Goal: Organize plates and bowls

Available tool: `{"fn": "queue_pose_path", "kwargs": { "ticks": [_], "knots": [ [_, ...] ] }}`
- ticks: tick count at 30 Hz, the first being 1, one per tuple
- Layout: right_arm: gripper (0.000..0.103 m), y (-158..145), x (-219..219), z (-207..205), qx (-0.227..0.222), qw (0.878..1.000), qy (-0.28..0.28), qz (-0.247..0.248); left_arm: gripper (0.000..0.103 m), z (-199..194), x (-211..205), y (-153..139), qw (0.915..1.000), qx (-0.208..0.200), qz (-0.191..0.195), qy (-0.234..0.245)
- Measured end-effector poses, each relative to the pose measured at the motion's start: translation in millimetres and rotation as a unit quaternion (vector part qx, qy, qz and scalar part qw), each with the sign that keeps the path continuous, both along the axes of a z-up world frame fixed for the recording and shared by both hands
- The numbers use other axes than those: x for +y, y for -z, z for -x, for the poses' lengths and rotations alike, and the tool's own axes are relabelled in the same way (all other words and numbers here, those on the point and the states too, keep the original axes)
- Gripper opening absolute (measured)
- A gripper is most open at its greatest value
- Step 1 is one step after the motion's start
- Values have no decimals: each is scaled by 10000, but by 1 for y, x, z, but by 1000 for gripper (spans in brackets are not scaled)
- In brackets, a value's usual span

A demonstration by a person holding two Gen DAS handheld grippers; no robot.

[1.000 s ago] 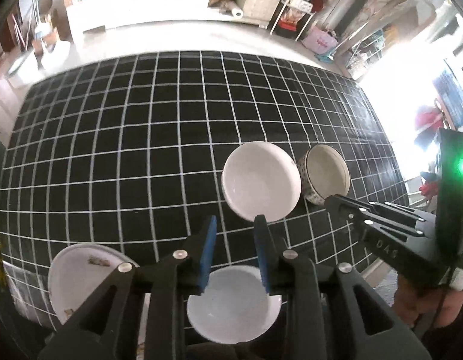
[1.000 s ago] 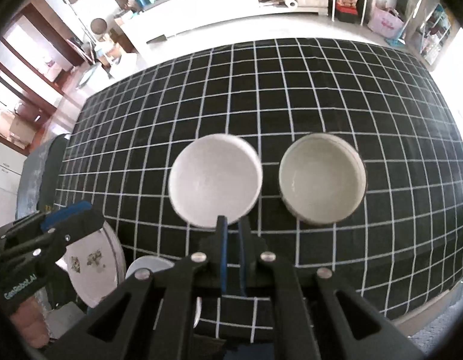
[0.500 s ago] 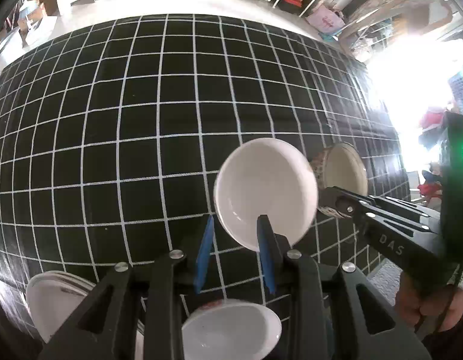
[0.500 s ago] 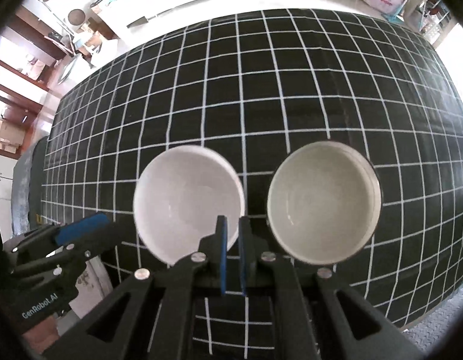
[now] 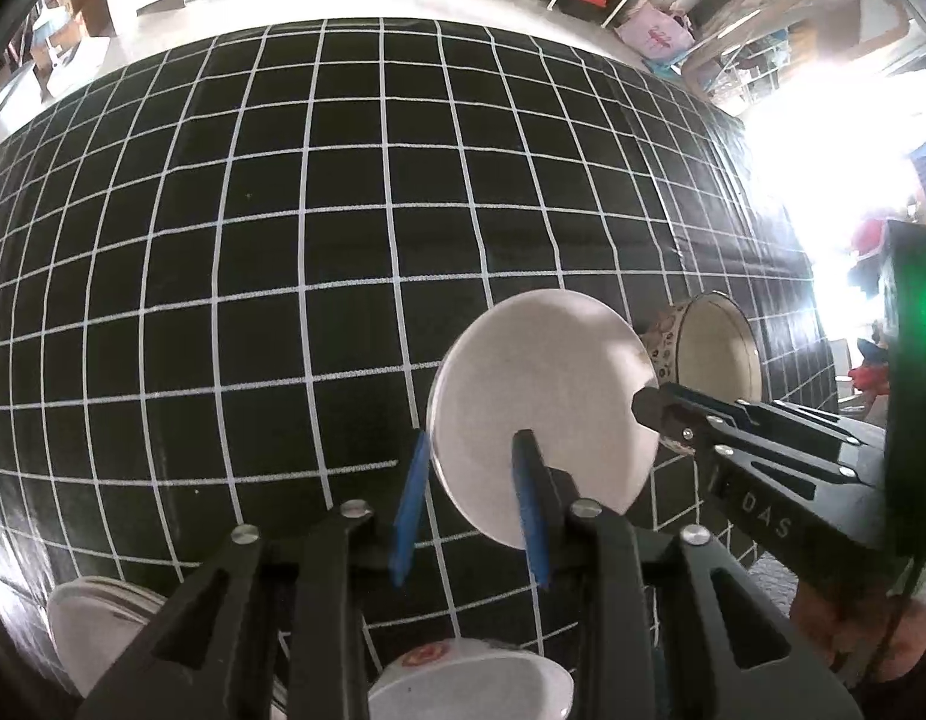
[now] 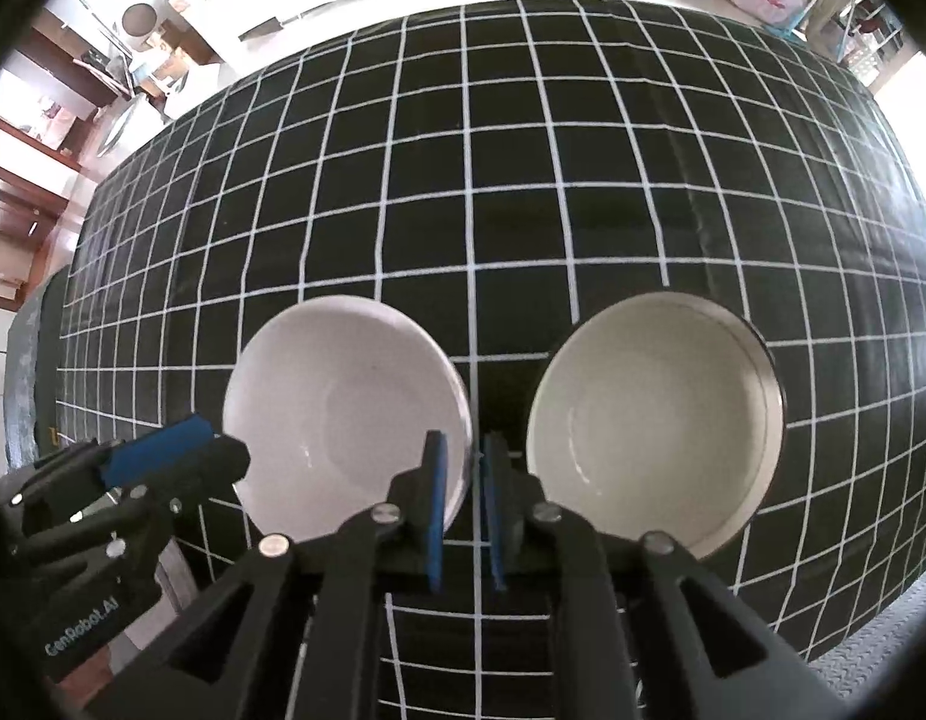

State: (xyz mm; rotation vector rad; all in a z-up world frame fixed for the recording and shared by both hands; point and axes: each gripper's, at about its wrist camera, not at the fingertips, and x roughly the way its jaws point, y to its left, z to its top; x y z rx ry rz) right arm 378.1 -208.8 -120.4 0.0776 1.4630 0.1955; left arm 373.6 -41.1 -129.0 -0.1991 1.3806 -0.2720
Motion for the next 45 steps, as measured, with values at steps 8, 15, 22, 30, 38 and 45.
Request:
{"fn": "queue_pose_path", "kwargs": {
  "ticks": [8, 15, 22, 30, 38, 45],
  "knots": [
    [15, 12, -1, 1, -47, 9999, -34, 125, 10, -2, 3, 1, 9995, -119, -274, 58],
    [12, 28, 0, 14, -4, 9999, -60, 103, 9, -1, -2, 11, 9983, -93, -558, 163],
    [12, 31, 11, 35, -107, 9996, -107, 247, 9, 2, -5, 10, 9982, -89, -591, 108],
    [12, 21, 26, 61, -169, 9998, 33, 32, 9, 27, 0, 14, 9977, -67, -667, 33],
    [13, 1, 45, 85, -314, 9995, 53, -24, 9, 57, 9, 1, 9985, -176, -507, -90],
    [13, -24, 48, 103, -432, 9990, 61, -97, 9, 81, 8, -26, 9979, -345, -525, -141]
  ]
}}
